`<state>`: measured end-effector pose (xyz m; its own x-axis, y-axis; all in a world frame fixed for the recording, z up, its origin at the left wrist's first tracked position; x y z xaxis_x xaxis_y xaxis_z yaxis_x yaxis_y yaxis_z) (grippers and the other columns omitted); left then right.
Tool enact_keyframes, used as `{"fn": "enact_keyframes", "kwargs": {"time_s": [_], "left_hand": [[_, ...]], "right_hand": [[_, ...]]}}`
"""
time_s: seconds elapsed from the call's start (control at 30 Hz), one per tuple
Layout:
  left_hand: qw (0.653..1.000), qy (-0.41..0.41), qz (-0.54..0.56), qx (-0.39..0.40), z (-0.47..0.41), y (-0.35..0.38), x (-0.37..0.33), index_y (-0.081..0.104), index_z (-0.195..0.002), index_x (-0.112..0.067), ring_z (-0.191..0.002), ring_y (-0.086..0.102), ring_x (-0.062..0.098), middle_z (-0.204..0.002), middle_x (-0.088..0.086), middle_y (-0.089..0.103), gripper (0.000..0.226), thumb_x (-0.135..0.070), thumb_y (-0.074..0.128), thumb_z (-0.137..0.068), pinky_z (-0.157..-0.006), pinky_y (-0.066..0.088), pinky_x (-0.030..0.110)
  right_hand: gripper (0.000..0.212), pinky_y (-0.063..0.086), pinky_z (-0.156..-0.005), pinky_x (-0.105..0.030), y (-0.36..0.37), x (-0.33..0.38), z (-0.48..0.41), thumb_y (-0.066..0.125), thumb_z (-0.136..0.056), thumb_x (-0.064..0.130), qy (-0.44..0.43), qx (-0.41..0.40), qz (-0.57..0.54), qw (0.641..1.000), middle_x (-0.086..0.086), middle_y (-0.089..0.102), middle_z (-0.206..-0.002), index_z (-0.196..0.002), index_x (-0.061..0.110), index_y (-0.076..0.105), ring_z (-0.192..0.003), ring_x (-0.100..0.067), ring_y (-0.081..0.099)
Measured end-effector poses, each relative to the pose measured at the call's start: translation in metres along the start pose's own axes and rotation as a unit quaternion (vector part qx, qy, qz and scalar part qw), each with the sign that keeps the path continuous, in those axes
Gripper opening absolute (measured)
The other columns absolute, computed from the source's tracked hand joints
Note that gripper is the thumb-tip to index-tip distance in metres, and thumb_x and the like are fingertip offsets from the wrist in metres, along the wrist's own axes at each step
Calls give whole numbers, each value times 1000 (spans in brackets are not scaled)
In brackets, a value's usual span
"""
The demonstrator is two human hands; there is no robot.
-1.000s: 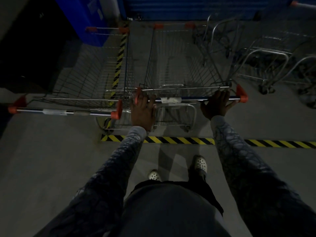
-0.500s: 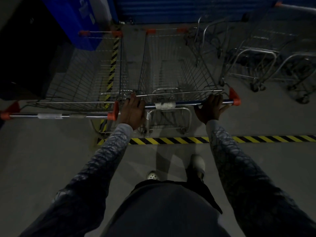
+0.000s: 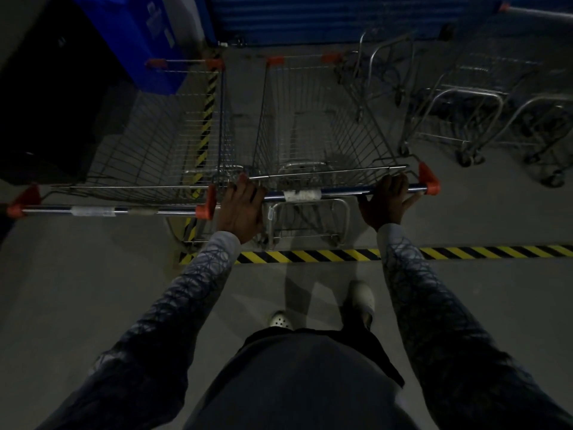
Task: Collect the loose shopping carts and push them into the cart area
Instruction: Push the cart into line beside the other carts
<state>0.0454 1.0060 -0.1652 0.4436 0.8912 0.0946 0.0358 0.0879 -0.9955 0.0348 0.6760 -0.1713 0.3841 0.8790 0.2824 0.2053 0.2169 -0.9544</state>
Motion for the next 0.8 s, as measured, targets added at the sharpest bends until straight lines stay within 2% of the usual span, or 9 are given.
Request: {"fn": "enact_keyframes", "kwargs": {"time_s": [0.07,0.13,0.2,0.3,0.47,0.6,0.67,0.73,0.8], "left_hand": [[1000,-2,12,20,3,2,1,51,-138,-4,-144,31,46,-139,23,52,74,-24,75,-71,-108,31,59],[999,5,37,24,6,1,1,50,-139,-4,-145,30,46,-140,22,52,73,-22,73,-71,-107,33,59],[998,23,57,14,7,-2,1,53,-138,-3,-144,32,46,-138,20,55,65,-26,61,-77,-105,35,57],[996,61,70,4,8,-4,4,61,-129,-4,-134,46,45,-127,18,64,56,-28,45,-81,-102,39,55],[996,48,67,17,4,-1,20,66,-123,-15,-134,49,34,-122,8,67,48,-33,52,-81,-99,41,58],[996,69,47,-39,2,-18,13,71,-112,-12,-122,57,35,-112,9,70,45,-27,68,-70,-101,37,44],[995,88,20,-39,3,-16,12,67,-121,-12,-125,53,36,-117,9,68,50,-31,65,-75,-101,34,46],[994,104,-15,6,5,-6,13,54,-136,-14,-134,44,37,-130,10,61,58,-37,52,-84,-102,35,53],[989,127,-63,41,7,0,14,46,-143,-11,-136,41,40,-135,14,56,62,-38,47,-87,-102,35,56]], "right_hand": [[60,0,-113,-73,1,-1,1,74,-80,38,-1,-4,1,1000,-21,48,-140,-121,-1,54,-146,-37,29],[58,1,-113,-74,1,-2,1,75,-80,37,-5,-12,-3,1000,-21,49,-138,-119,-1,55,-145,-37,30],[53,1,-113,-74,0,-3,3,75,-79,37,-8,-24,-12,1000,-21,51,-135,-114,1,56,-143,-38,32],[50,1,-113,-75,1,-6,7,76,-75,34,-6,-39,-28,999,-18,52,-132,-109,4,57,-143,-36,32],[51,-3,-111,-75,8,-6,15,79,-73,32,1,-54,-37,998,-19,54,-129,-109,4,56,-143,-37,33],[49,-1,-110,-76,7,-9,17,80,-71,30,2,-57,-42,997,-19,53,-128,-106,5,56,-142,-36,33],[47,-5,-110,-74,6,-10,15,79,-71,30,-5,-59,-44,997,-18,53,-127,-104,6,57,-142,-35,32],[46,-7,-111,-73,7,-11,13,78,-72,29,-9,-55,-40,998,-17,53,-126,-105,6,57,-142,-34,31],[46,-6,-110,-74,9,-13,9,77,-72,31,-9,-52,-34,998,-16,53,-126,-106,6,58,-141,-34,32]]}}
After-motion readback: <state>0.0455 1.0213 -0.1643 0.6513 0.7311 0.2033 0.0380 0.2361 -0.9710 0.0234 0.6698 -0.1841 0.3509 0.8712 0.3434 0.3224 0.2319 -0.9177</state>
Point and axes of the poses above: each hand's wrist, its own z-axis away from the middle knuckle, its own y-axis out of the palm, x = y × z, the point moved 9 cm from there along -z, towards the middle knuckle
